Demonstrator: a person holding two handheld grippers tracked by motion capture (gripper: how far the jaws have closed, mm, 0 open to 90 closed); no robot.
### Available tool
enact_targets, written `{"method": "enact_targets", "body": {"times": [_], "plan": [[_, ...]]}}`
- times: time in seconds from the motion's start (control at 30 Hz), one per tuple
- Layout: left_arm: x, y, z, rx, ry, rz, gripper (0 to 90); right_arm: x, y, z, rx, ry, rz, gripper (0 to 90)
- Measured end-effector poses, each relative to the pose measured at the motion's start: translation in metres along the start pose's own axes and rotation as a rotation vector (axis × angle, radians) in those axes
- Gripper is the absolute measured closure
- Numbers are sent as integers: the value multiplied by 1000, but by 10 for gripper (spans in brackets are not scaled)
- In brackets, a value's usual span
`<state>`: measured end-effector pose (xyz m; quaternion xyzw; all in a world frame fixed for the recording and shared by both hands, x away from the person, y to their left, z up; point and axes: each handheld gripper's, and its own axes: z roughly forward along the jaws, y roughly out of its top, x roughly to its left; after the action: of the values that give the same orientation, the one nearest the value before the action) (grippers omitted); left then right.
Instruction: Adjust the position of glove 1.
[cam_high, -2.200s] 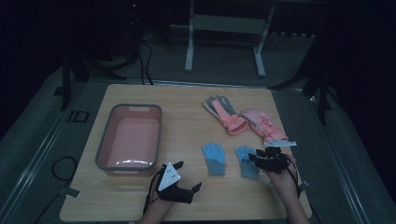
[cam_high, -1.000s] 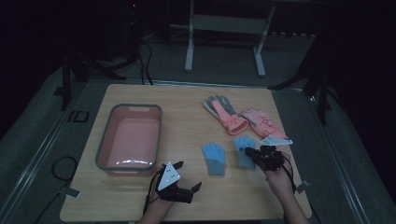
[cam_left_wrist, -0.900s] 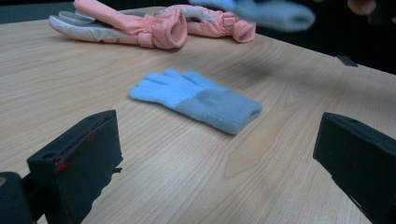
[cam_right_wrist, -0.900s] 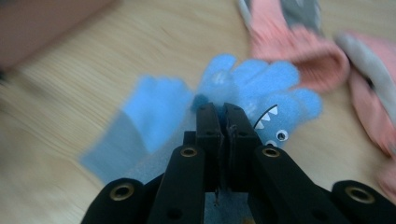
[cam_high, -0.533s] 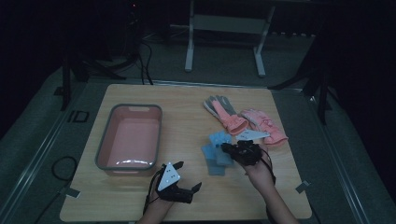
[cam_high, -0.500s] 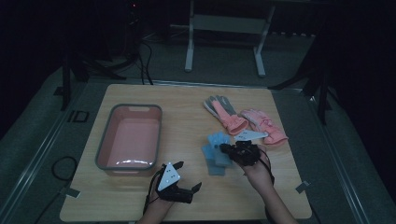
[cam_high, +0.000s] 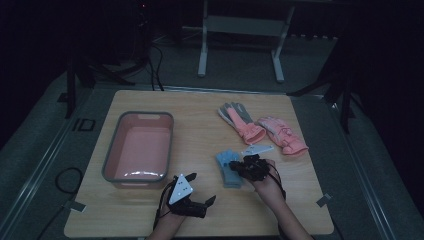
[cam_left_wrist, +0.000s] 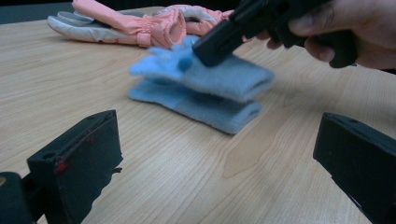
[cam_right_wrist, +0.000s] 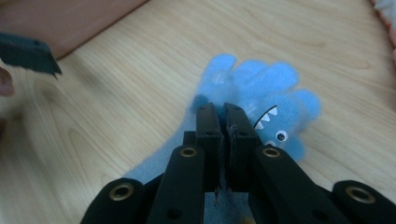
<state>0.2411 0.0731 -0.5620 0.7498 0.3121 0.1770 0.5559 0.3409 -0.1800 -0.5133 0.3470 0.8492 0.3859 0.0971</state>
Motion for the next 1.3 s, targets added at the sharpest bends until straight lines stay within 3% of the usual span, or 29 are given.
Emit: {"method": "enact_targets", "body": {"times": [0.63, 0.83, 1.0, 1.07, 1.17, 1.2, 1.3], "plan": [[0, 0, 0, 1, 1, 1, 11, -6, -14, 19, 32, 16, 33, 837], [-3, 0, 1, 9, 14, 20, 11, -5, -18, 23, 40, 13, 37, 800], [-2, 1, 2, 19, -6, 24, 11, -1, -13, 17, 31, -8, 15, 717], [-3, 1, 3, 24, 5, 24, 11, 1, -11, 11, 19, -8, 2, 671], [-3, 2, 4, 37, 11, 27, 11, 1, -7, 4, 2, -4, -8, 496], [-3, 2, 4, 37, 11, 27, 11, 1, -7, 4, 2, -4, -8, 496], [-7, 2, 4, 39, 10, 66, 12, -5, -8, -3, -11, 5, 19, 312]]}}
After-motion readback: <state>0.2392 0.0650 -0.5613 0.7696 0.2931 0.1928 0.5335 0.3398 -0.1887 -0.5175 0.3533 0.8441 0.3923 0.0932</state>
